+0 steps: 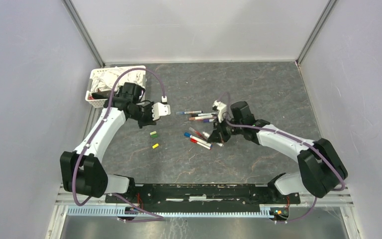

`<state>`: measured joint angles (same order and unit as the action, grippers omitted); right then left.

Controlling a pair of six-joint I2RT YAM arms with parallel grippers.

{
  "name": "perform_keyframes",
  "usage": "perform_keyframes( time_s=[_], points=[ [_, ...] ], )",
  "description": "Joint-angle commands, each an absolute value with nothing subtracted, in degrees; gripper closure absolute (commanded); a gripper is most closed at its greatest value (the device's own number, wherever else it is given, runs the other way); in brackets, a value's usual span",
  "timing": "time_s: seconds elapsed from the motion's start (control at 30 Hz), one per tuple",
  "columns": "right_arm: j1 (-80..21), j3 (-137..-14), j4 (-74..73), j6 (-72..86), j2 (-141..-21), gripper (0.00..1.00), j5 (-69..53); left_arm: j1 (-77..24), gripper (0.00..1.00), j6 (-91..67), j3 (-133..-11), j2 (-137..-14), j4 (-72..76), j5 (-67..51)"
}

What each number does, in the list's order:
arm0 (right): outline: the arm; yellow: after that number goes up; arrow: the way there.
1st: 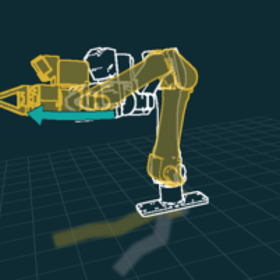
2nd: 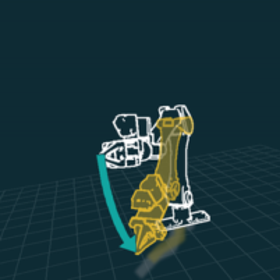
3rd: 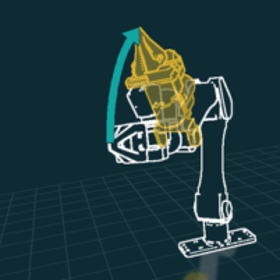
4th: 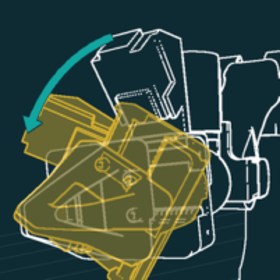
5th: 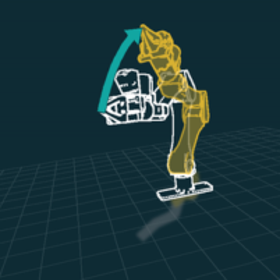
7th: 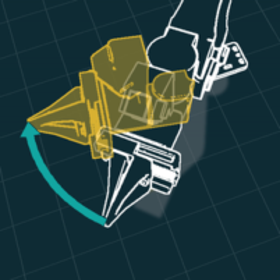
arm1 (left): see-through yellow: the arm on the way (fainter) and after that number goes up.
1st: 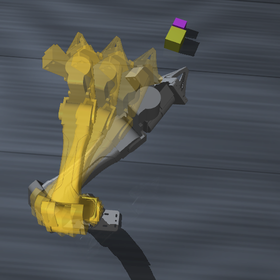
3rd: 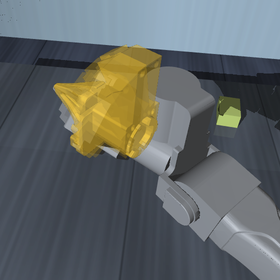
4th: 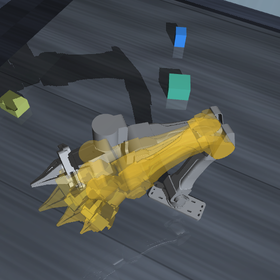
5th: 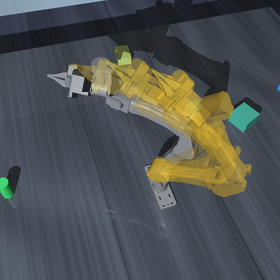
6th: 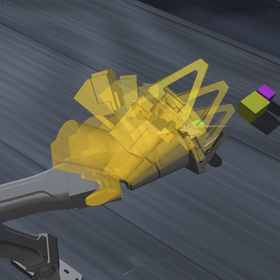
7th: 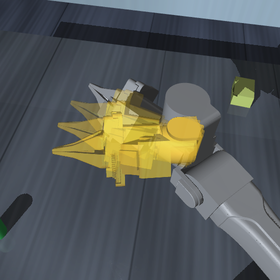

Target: Open the pen caps

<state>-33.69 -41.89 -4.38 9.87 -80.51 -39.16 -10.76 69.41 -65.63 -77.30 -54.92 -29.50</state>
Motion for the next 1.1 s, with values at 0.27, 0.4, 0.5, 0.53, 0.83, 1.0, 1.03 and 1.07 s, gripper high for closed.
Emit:
perform_keyframes(
  time_s=[0.27, 0.4, 0.5, 0.53, 0.83, 1.0, 1.03, 1.07],
  points=[
    [-27.78, -41.07, -7.66, 15.23, -79.08, 1.0, 6.64, -10.48, 0.98, 48.03, -52.32, -84.35, -26.46, -22.74],
    [-27.73, -40.5, -5.88, 16.55, -82.43, 1.0, 12.09, -10.5, 0.98, 44.83, -50.33, -85.94, -23.13, -22.41],
    [-27.64, -40.07, -5.4, 17.72, -84.2, 1.0, 15.71, -10.53, 0.96, 44.46, -48.87, -86.88, -22.4, -22.78],
    [-27.57, -40.15, -5.44, 18.07, -85.03, 1.0, 16.4, -10.51, 0.95, 44.47, -48.32, -87.25, -22.03, -22.84],
    [-26.13, -40.04, -4.47, 18.37, -89.59, 0.85, 17.8, -10.54, 0.68, 43.64, -46.87, -89.65, -21.76, -24.15],
    [-25.31, -39.12, -4.55, 17.96, -89.52, 0.72, 17.63, -10.55, 0.57, 43.99, -47.19, -87.76, -24.61, -25.88],
    [-25.17, -39.03, -4.71, 17.85, -89.41, 0.72, 17.65, -10.55, 0.55, 44.16, -47.31, -87.26, -25.28, -26.22],
    [-24.99, -39.02, -4.96, 17.81, -89.25, 0.72, 17.76, -10.55, 0.53, 44.2, -47.6, -86.75, -26.15, -26.69]
  ],
)
